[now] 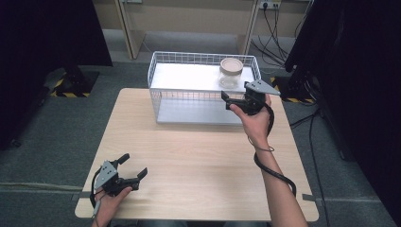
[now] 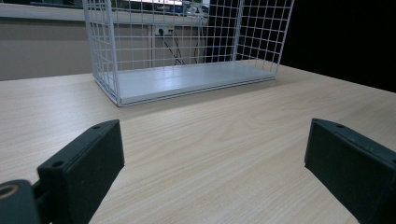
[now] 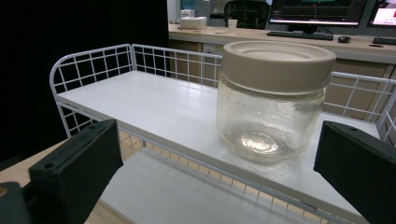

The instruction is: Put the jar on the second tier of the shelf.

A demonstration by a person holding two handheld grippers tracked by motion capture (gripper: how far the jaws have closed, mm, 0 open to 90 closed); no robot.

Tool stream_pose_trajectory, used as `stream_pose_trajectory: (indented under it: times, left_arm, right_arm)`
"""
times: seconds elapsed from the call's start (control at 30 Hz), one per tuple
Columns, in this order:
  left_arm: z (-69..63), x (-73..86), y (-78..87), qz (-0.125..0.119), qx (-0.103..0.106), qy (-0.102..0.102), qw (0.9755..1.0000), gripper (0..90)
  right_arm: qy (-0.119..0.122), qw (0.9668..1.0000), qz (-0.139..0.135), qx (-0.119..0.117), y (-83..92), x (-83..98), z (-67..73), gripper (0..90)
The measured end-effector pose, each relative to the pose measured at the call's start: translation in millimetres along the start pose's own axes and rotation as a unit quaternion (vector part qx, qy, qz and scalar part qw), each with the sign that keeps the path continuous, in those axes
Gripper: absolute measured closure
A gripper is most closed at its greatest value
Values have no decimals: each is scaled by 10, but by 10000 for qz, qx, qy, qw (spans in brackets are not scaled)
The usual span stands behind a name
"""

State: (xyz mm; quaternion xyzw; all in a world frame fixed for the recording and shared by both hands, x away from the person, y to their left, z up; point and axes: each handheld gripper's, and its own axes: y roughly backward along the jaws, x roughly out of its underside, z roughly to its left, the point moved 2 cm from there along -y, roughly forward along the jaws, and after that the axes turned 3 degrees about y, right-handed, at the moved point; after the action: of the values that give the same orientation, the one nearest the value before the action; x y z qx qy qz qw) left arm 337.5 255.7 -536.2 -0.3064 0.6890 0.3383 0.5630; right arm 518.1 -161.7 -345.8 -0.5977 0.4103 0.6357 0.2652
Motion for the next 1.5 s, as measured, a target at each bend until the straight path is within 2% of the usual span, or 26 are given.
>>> stream_pose_trajectory:
  times: [0.53, 1.5]
  left_arm:
    - [-1, 0, 0, -1, -10, -2, 10000, 41]
    - [-3, 0, -1, 8, -26, -19, 10000, 41]
  right_arm:
    - [138, 9998, 96, -77, 211, 245, 69, 10]
    - [34, 9996, 243, -136, 608, 757, 96, 11]
